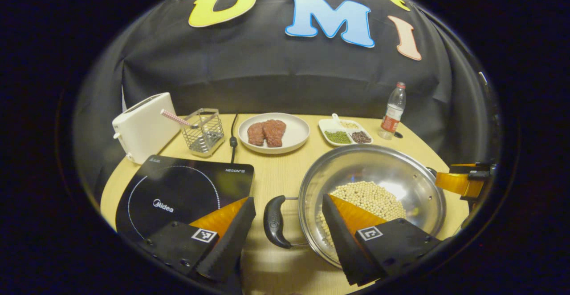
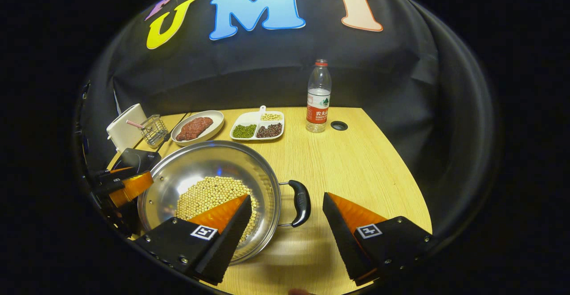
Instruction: First push the handle of the pot to place it horizontally, then grasp the pot with both hands and set it on the induction cooktop.
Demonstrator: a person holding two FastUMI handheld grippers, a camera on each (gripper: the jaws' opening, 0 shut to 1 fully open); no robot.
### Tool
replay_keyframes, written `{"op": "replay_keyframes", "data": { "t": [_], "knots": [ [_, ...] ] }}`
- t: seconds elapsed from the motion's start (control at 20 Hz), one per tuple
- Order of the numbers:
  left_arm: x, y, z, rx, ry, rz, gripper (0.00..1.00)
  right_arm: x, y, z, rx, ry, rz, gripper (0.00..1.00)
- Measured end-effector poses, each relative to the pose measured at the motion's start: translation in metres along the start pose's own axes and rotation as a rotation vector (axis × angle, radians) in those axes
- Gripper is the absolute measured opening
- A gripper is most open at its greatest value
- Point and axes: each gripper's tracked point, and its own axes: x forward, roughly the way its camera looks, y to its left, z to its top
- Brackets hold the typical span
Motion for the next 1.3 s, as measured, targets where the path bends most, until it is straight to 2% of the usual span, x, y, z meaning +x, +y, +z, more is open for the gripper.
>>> {"op": "replay_keyframes", "data": {
  "t": [0.1, 0.65, 0.85, 0.9, 0.95, 1.0, 1.05, 1.1, 1.15, 1.2, 1.25, 1.3],
  "knots": [
    [0.009, 0.001, -0.006, -0.006, 0.028, -0.003, 0.99, 0.004, 0.002, -0.003, 0.005, 0.016, 0.003, 0.98],
    [0.029, -0.008, -0.033, -0.028, 0.131, -0.015, 0.96, 0.03, -0.002, -0.021, 0.023, 0.11, -0.006, 0.98],
    [0.031, -0.007, -0.033, -0.017, 0.133, -0.006, 0.96, 0.04, -0.002, -0.026, 0.03, 0.135, -0.006, 0.97],
    [0.031, -0.004, -0.036, -0.011, 0.139, 0.005, 0.98, 0.04, -0.002, -0.028, 0.032, 0.142, -0.008, 0.94],
    [0.033, 0.001, -0.036, -0.004, 0.144, 0.023, 0.96, 0.041, -0.002, -0.028, 0.034, 0.146, -0.01, 0.86],
    [0.033, 0.0, -0.036, -0.013, 0.144, 0.023, 0.86, 0.043, -0.006, -0.027, 0.034, 0.138, -0.025, 0.8],
    [0.035, 0.0, -0.037, -0.01, 0.152, 0.023, 0.79, 0.045, -0.005, -0.025, 0.047, 0.135, -0.023, 0.69],
    [0.033, 0.0, -0.039, -0.015, 0.153, 0.027, 0.78, 0.045, -0.005, -0.025, 0.064, 0.142, -0.018, 0.64],
    [0.033, 0.0, -0.04, -0.028, 0.156, 0.032, 0.79, 0.045, -0.004, -0.023, 0.07, 0.145, -0.017, 0.65],
    [0.034, 0.0, -0.041, -0.043, 0.153, 0.038, 0.78, 0.044, -0.003, -0.025, 0.055, 0.151, -0.014, 0.62],
    [0.036, 0.001, -0.039, -0.055, 0.149, 0.043, 0.73, 0.043, -0.004, -0.026, 0.029, 0.162, -0.008, 0.58],
    [0.034, 0.001, -0.039, -0.059, 0.145, 0.044, 0.74, 0.042, -0.003, -0.027, 0.022, 0.163, -0.013, 0.57]
  ]
}}
